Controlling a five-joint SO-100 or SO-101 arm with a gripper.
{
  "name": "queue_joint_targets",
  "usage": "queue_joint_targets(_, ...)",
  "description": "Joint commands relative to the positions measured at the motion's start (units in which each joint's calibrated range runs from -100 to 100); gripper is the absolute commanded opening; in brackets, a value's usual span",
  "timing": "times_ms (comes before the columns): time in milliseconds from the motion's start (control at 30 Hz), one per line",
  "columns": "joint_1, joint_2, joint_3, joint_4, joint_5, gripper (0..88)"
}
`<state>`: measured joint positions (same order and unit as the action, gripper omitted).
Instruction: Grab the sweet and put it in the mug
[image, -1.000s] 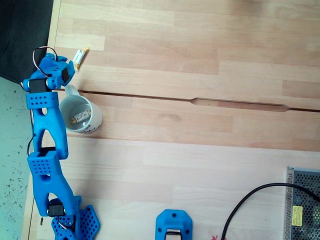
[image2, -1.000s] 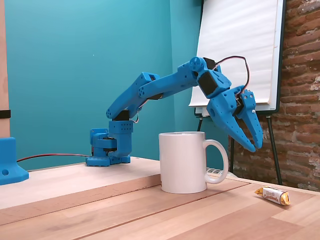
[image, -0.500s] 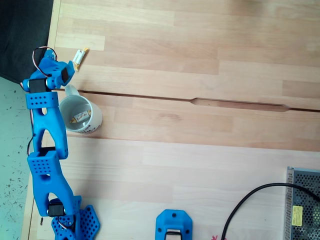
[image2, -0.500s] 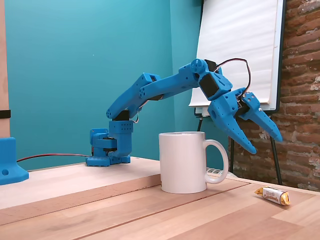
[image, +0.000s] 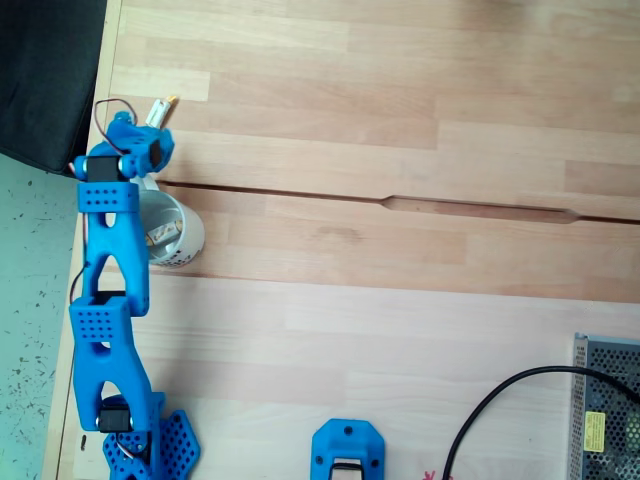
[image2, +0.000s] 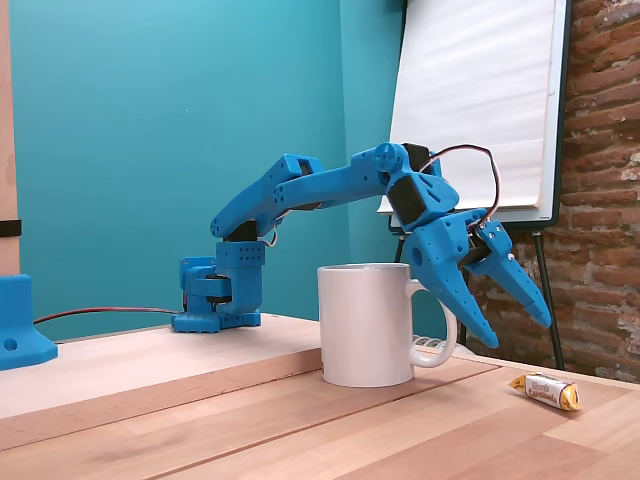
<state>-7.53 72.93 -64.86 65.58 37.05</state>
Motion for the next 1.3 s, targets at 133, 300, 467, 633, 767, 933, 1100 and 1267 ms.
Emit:
queue_joint_targets(133, 2.0, -0.2, -2.7, -7.8, 0.5, 27.1)
queue_joint_targets(300, 1.5, 1.9, -2.7, -8.1, 0.4, 27.1)
queue_joint_targets(467, 1.4, 3.7, -2.7, -8.6, 0.0, 27.1)
queue_joint_targets(633, 1.3, 4.1, -2.8, -8.7, 0.0, 27.1)
queue_joint_targets(767, 1.2, 4.2, -2.8, -8.8, 0.0, 27.1)
queue_joint_targets(933, -1.2, 4.3, -2.8, -8.8, 0.0, 27.1)
queue_joint_targets(1100, -1.6, 6.3, -3.6, -8.9, 0.0, 27.1)
queue_joint_targets(1267, -1.5, 6.5, -3.7, -8.9, 0.0, 27.1)
